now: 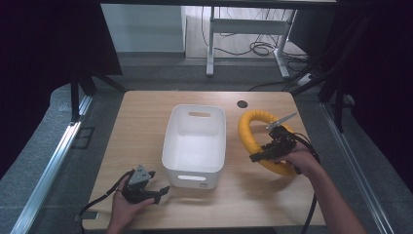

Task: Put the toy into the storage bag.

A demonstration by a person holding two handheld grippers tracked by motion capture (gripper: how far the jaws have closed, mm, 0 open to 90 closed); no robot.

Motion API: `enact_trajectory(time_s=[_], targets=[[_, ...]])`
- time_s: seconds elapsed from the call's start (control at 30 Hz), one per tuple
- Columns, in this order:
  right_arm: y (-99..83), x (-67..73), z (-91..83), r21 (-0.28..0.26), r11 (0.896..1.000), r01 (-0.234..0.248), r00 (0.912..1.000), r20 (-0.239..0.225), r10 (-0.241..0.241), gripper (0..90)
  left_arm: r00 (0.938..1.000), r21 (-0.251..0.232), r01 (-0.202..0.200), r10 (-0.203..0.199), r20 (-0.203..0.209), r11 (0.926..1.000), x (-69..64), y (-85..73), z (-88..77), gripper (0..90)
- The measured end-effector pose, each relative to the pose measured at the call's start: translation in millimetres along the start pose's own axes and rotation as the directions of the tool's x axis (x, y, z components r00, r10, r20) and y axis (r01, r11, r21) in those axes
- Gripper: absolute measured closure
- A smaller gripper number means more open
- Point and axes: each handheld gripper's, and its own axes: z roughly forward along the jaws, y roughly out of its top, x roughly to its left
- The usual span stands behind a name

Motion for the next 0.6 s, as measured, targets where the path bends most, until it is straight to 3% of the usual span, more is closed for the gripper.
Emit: enact_trajectory(time_s=[0.2,0.43,0.6], targets=[[2.1,-4.6,-9.7,-0.061,0.998,-0.016,0.9998,-0.01,0.015,50.4,1.0,-0.002,-0.001,0.001,-0.002,1.0,0.3,0.0,-0.4,19.7],[1.7,-7.1,-17.6,-0.126,0.992,-0.002,1.0,-0.003,0.002,50.5,1.0,0.002,-0.002,0.002,-0.002,1.0,0.2,-0.1,0.4,19.7],[-0.6,-9.8,-24.5,-0.179,0.984,-0.012,0.9998,-0.015,0.009,50.5,1.0,0.004,-0.002,0.002,-0.002,1.0,0.1,-0.1,0.8,19.7]])
